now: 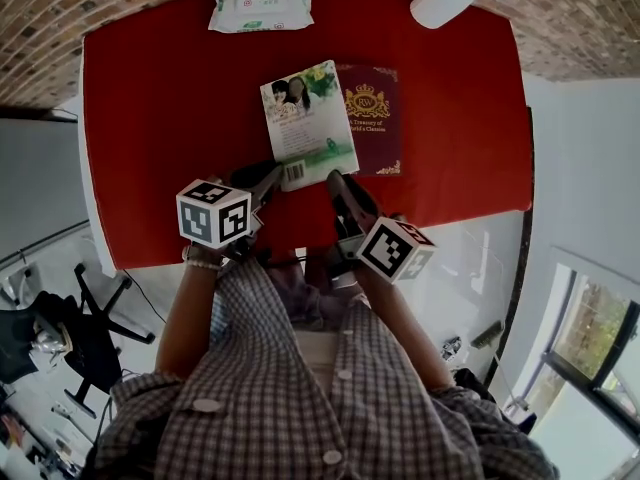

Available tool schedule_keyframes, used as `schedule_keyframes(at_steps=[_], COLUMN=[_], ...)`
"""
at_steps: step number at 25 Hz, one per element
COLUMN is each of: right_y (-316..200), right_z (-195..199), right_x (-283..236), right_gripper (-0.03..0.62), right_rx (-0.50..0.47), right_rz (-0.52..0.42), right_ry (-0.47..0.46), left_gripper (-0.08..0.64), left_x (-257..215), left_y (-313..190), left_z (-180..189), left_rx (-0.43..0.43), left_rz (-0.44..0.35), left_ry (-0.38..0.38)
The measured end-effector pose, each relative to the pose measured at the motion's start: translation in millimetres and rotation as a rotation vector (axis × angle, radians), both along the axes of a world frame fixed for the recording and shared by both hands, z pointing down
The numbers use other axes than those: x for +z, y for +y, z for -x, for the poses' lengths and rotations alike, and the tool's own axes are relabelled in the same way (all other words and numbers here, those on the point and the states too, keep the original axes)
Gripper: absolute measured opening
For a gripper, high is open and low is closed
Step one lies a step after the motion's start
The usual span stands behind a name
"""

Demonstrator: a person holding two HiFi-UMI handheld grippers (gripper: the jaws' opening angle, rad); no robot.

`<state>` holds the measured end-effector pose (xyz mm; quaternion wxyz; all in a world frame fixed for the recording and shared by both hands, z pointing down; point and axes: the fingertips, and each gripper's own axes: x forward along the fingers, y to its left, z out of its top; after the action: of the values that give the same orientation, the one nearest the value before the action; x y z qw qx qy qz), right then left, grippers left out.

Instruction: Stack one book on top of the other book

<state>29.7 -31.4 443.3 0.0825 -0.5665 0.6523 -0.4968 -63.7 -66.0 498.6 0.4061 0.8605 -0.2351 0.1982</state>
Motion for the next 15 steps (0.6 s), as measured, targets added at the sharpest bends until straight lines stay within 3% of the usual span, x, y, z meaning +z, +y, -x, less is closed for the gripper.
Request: schedule_keyframes(at_steps=[4, 6, 10, 15], right_y=[-5.5, -4.4, 5.4, 6.8], right_z=[-10.5, -14.0, -23.0, -49.3], right_x=[-16.1, -20.9, -21.7, -23.6], right_gripper=[0.064, 0.064, 0.064, 0.063], right_rx=[-0.008, -0.015, 0.012, 0.070], right_rz=[-0.060, -0.077, -0.094, -0.115], right_ry=[0.006, 0.007, -0.006, -0.050], left_gripper=[0.066, 0.008, 0.008, 0.008], left_x=[-10.8, -24.2, -56.1, -68.0], left_y=[-4.1, -11.4, -24.2, -29.3], left_z=[-15.8, -28.3, -63.7, -72.7], left_rx=[0.003, -0.024, -0.030, -0.002], left_rz=[-0.049, -0.080, -0.114, -0.187], left_ry=[0.004, 0.050, 0.156, 0.097])
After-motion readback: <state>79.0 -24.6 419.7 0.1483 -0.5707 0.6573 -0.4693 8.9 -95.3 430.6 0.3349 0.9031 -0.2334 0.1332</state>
